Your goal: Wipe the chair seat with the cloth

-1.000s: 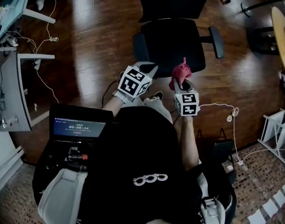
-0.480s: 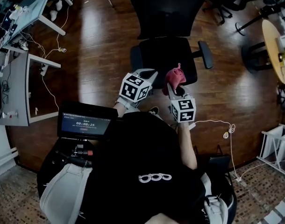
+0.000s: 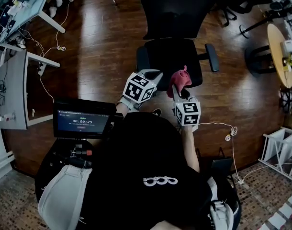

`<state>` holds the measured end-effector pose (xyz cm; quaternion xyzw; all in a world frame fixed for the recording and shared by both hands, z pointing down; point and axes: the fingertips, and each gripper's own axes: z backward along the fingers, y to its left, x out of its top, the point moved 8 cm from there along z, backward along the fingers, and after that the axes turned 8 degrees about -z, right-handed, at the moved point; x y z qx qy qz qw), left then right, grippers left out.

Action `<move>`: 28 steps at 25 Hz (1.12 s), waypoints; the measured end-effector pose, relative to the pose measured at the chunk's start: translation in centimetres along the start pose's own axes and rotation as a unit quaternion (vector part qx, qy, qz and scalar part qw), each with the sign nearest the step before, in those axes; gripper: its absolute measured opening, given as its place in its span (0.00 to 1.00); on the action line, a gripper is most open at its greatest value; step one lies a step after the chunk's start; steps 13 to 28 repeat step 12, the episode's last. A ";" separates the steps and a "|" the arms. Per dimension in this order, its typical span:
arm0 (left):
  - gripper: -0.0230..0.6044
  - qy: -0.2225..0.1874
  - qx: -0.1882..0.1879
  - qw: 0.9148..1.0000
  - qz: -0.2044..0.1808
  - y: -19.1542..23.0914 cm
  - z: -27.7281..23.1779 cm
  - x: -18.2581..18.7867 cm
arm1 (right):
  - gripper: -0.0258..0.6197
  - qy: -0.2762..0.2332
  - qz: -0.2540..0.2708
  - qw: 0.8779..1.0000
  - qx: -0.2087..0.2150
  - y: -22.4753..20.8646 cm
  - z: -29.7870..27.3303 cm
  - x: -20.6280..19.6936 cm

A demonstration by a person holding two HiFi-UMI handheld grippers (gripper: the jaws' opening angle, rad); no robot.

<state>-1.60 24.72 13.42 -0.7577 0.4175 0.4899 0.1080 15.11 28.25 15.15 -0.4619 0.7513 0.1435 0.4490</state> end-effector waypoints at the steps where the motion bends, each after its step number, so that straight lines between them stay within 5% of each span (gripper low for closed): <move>1: 0.03 -0.002 -0.002 1.000 0.001 0.5 0.7 0.1 | 0.14 0.001 0.003 1.000 -0.001 0.8 -0.2 0.4; 8: 0.03 -0.011 -0.008 1.000 0.001 2.5 4.0 1.2 | 0.14 0.010 0.010 1.000 -0.013 4.0 -0.3 2.4; 28: 0.03 -0.013 -0.007 1.000 0.001 2.8 4.3 1.4 | 0.14 0.009 0.012 1.000 -0.015 4.0 -0.4 2.6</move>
